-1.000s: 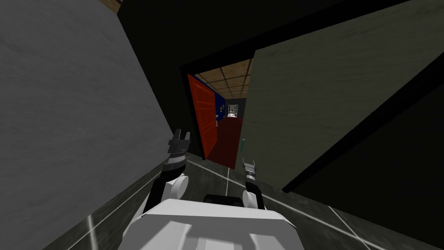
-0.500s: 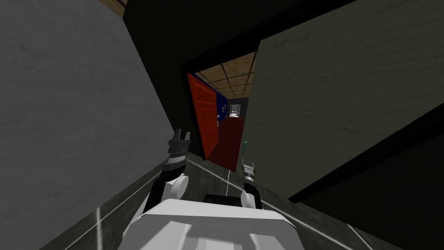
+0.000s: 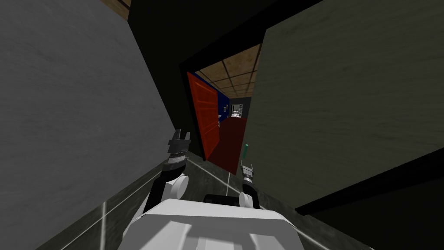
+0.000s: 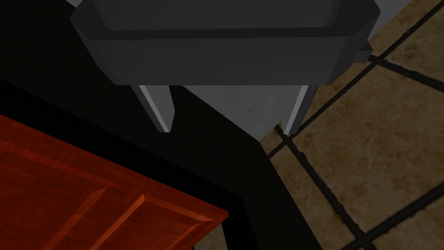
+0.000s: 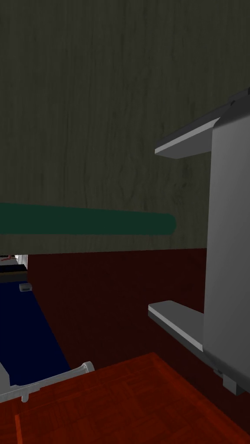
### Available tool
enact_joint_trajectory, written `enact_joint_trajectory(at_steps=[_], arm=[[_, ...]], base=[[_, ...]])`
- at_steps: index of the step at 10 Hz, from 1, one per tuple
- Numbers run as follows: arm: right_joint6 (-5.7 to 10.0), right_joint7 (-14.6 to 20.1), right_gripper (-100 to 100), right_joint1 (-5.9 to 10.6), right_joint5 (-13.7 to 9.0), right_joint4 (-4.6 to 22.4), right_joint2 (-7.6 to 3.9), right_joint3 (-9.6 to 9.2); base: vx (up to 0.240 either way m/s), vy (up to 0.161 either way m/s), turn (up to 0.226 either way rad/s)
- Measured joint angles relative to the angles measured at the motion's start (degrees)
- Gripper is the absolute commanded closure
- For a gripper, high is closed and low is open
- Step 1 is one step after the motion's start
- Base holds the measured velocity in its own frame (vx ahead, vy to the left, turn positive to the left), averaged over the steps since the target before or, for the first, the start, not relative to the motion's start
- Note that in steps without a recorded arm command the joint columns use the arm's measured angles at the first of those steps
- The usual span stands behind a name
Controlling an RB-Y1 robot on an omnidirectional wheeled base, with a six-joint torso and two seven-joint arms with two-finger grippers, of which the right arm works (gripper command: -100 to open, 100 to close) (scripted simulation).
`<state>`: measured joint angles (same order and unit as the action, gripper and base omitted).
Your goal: Push the door open
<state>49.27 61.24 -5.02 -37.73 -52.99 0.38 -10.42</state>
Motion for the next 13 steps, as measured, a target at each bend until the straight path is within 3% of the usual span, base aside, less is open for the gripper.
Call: enact_joint_trajectory(at_steps=[1, 4, 6, 8, 9, 13], arm=[[-0.13, 0.1, -100, 0.08, -0.1, 0.0, -1.01, 0.15], [0.06, 0.4, -100, 0.44, -0.3, 0.6, -2.36, 0.43], [0.04, 0.6, -100, 0.58, -0.4, 0.8, -2.42, 0.66], [-0.12, 0.7, -100, 0.61, -0.6, 0.8, -1.54, 0.92], [-0.12, 0.7, 100, 0.64, -0.6, 0.8, -1.48, 0.93], [-0.27, 0.7, 100, 0.78, -0.6, 0.8, -1.63, 1.03]], base=[[0.172, -0.065, 0.027], [0.199, -0.054, 0.022], [0.217, -0.059, 0.024], [0.143, -0.046, 0.016], [-0.011, 0.003, -0.017], [-0.012, 0.004, 0.005]])
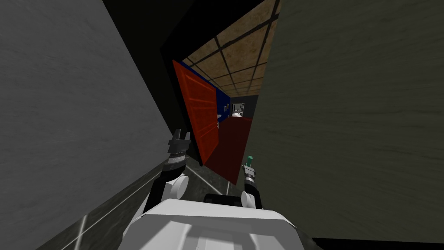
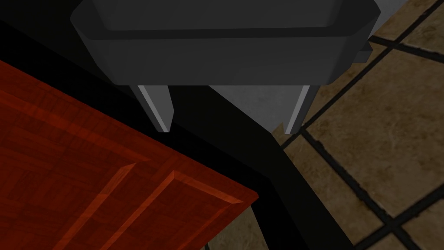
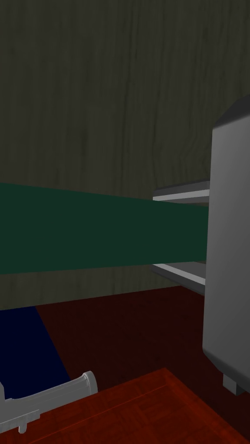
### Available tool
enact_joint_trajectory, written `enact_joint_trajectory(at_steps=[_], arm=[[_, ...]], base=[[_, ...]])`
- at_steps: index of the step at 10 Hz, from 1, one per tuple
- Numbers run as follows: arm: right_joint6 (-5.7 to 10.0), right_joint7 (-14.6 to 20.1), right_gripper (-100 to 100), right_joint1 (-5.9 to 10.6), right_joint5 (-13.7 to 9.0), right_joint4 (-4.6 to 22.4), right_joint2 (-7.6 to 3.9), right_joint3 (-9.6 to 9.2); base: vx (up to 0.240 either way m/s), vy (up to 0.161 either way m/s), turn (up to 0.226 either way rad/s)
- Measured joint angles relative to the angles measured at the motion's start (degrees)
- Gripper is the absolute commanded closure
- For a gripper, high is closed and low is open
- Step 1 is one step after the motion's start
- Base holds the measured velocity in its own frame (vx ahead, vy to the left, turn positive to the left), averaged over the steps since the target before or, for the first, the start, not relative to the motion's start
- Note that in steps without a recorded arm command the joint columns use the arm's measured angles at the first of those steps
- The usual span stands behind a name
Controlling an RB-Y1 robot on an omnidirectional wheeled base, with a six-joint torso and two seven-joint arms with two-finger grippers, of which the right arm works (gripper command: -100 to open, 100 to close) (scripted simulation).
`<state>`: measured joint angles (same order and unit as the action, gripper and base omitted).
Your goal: Push the door open
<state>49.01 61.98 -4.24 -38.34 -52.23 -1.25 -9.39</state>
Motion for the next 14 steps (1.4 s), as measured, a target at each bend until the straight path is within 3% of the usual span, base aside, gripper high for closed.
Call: enact_joint_trajectory(at_steps=[4, 6, 8, 10, 13, 14], arm=[[-0.60, -0.4, 100, -0.66, -0.4, -0.1, -0.15, 0.42], [-0.19, -0.4, 100, -0.12, -0.8, 0.7, -0.60, 1.10], [-0.59, -1.0, 100, -0.74, -1.4, -1.0, -1.02, 2.04], [0.20, -1.0, 100, -0.08, -2.0, 0.2, -1.41, 2.97], [0.02, -1.5, 100, -0.67, -3.1, -0.5, -1.86, 4.68], [0.48, -1.5, 100, 0.12, -3.4, 0.5, -1.91, 5.25]], base=[[0.126, 0.003, -0.027], [0.189, -0.018, -0.032], [0.188, 0.008, -0.059], [0.185, -0.006, -0.054], [0.195, -0.020, -0.059], [0.161, -0.003, -0.052]])
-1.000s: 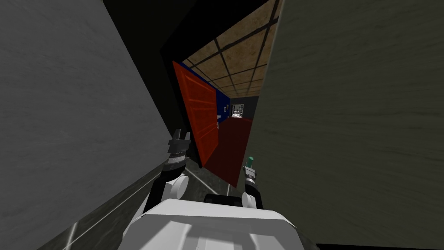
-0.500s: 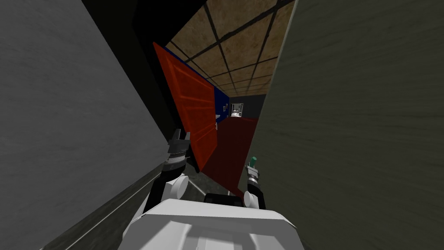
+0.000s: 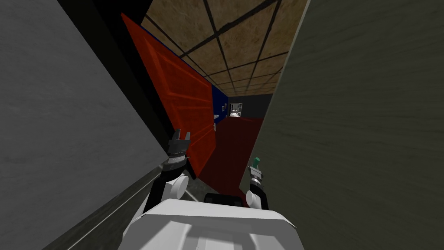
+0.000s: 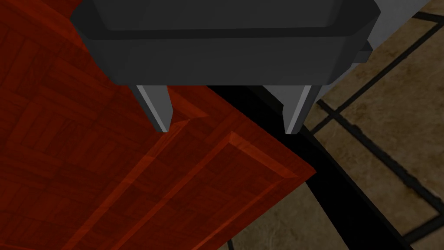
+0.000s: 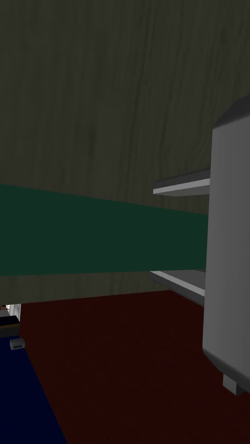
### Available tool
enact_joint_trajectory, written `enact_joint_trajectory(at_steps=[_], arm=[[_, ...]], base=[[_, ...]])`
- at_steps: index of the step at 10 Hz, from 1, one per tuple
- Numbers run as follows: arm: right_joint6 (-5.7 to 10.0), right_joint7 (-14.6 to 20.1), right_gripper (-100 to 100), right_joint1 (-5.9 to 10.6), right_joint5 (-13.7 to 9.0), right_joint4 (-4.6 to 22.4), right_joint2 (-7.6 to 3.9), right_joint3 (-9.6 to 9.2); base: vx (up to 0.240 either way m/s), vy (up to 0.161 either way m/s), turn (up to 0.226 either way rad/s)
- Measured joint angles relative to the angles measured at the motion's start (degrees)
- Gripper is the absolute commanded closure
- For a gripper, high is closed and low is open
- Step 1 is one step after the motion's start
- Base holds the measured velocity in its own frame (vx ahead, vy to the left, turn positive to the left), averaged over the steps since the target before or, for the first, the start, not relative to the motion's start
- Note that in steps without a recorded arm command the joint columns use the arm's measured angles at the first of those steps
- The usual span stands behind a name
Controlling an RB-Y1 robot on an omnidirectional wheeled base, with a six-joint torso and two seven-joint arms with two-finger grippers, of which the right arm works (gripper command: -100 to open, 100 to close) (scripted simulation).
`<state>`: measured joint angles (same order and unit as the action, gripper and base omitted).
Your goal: Push the door open
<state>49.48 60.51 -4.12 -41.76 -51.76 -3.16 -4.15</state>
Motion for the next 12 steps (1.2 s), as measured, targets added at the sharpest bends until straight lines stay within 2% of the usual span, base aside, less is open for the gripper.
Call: enact_joint_trajectory(at_steps=[2, 3, 4, 5, 8, 10, 11, 12], arm=[[0.77, 0.3, 100, 1.15, -0.6, 1.5, -0.36, 1.17], [0.88, 0.1, 100, 1.04, -1.0, 1.3, -0.18, 1.78], [0.00, -0.8, 100, -0.01, -1.6, -0.4, -0.04, 2.55], [0.34, -0.7, 100, 0.93, -2.0, 1.0, -0.18, 3.27], [0.01, -1.7, 100, -0.16, -3.3, -1.1, 0.33, 5.36], [0.44, -1.6, 100, 0.03, -3.9, -0.6, 0.54, 6.45], [1.24, -1.3, 100, 0.76, -4.2, 1.0, 0.63, 7.13], [1.34, -1.5, 100, 0.51, -4.6, 0.6, 0.92, 7.74]], base=[[0.155, -0.008, -0.051], [0.189, -0.004, -0.076], [0.208, -0.006, -0.093], [0.206, -0.022, -0.045], [0.191, 0.010, -0.068], [0.205, 0.015, -0.052], [0.180, 0.007, -0.081], [0.180, 0.011, -0.087]])
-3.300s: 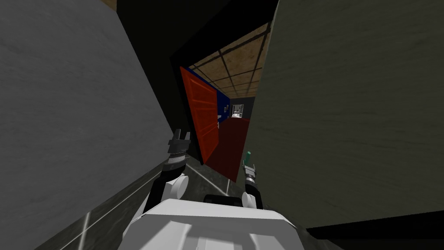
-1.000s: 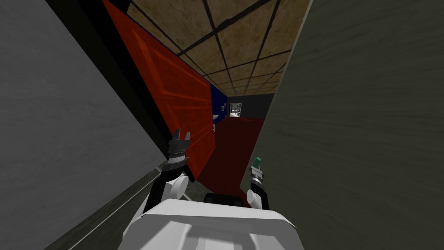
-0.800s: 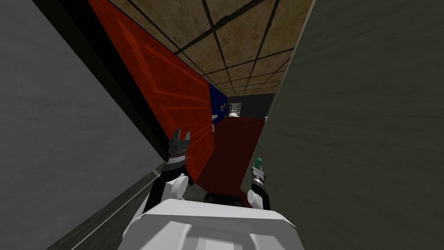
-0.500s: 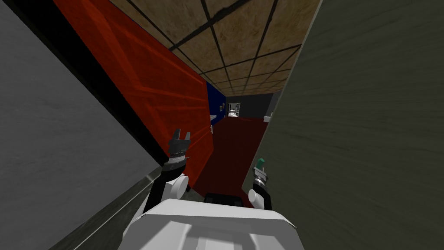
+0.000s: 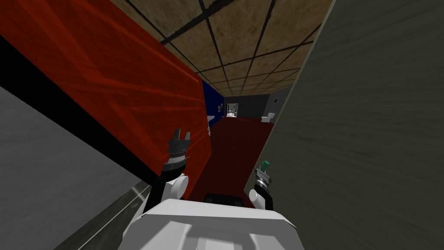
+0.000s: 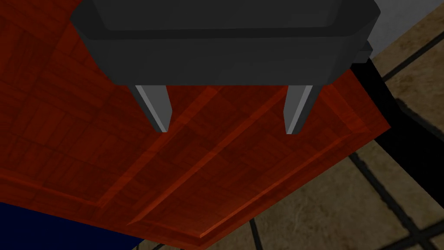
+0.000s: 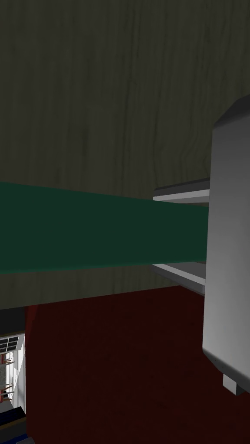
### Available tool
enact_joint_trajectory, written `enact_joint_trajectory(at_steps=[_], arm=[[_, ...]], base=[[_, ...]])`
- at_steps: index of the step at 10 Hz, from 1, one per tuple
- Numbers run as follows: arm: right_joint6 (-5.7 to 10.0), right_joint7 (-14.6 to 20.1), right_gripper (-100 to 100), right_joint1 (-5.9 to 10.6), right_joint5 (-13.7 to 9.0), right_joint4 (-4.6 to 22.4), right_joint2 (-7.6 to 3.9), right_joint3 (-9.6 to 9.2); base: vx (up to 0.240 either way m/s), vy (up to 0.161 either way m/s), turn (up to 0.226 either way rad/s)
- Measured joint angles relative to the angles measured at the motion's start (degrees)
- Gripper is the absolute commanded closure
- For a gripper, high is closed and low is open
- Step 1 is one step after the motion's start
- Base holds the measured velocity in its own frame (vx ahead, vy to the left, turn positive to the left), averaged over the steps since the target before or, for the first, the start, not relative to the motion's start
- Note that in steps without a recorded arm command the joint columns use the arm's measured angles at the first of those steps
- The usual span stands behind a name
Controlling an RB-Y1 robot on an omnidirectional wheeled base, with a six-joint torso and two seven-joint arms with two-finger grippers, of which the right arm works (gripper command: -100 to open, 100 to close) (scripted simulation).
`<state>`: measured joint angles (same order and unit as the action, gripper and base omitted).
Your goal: Push the door open
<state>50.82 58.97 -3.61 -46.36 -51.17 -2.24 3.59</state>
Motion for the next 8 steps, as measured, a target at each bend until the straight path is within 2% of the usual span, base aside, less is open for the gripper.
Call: enact_joint_trajectory(at_steps=[1, 3, 5, 6, 7, 8], arm=[[0.48, 0.2, 100, 0.44, -0.2, 0.9, 0.07, 0.52], [0.35, -0.2, 100, -0.06, -0.8, 0.2, 0.41, 1.50], [0.21, -0.4, 100, -0.50, -1.2, -0.2, 0.28, 1.83], [0.48, -0.2, 100, -0.14, -1.4, 0.8, 0.09, 2.10], [0.52, -0.2, 100, -0.36, -1.7, 0.7, -0.11, 2.38], [0.15, -0.7, 100, -1.22, -2.0, -0.8, -0.06, 2.75]], base=[[0.178, -0.001, -0.054], [0.118, -0.019, -0.028], [0.148, -0.023, -0.037], [0.159, -0.061, -0.025], [0.148, -0.058, -0.020], [0.181, -0.079, -0.049]])
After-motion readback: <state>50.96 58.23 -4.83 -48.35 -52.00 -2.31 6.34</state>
